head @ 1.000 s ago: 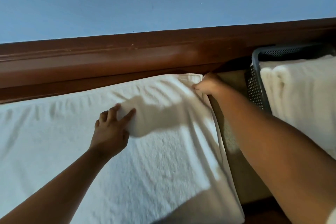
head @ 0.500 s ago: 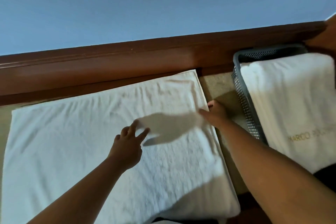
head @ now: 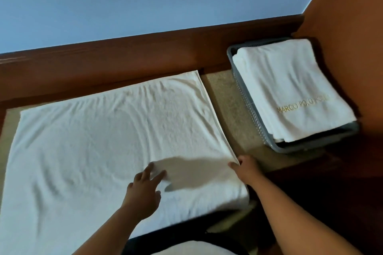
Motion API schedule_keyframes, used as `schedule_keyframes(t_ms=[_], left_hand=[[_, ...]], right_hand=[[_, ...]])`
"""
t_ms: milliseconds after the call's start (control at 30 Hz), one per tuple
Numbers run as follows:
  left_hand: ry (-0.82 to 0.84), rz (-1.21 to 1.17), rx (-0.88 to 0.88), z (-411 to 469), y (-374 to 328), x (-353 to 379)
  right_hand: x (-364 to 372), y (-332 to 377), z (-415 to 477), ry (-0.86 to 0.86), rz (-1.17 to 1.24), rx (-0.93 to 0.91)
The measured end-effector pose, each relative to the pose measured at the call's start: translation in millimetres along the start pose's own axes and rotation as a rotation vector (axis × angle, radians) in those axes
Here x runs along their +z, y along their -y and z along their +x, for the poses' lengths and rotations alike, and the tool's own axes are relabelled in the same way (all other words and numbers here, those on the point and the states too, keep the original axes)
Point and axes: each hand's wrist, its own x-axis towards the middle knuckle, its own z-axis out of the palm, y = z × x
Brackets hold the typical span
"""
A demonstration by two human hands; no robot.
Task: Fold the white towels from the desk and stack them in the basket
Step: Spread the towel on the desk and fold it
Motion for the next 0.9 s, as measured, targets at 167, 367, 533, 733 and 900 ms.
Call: schedule_keyframes(t_ms=[167,367,533,733,900], left_hand=[[0.0,-0.04,-0.053,-36,-1,23],[-0.027,-0.094,-0.154,-81,25,46],[-0.076,-0.208,-0.383,-117,88,61],[-0.104,-0.315,-0.548,-149,196,57],[-0.097,-0.381,-0.659,-177,271,52]], right_hand=[[12,13,-33,-0.229,-0.066,0.046],[36,17,-77,-0.146,-0.437,-0.331],[72,28,-117,0.108,-0.51,-0.503],[106,100,-141,0.228,-0.533,-0.593],[166,190,-166,0.363,-0.604,-0.625]])
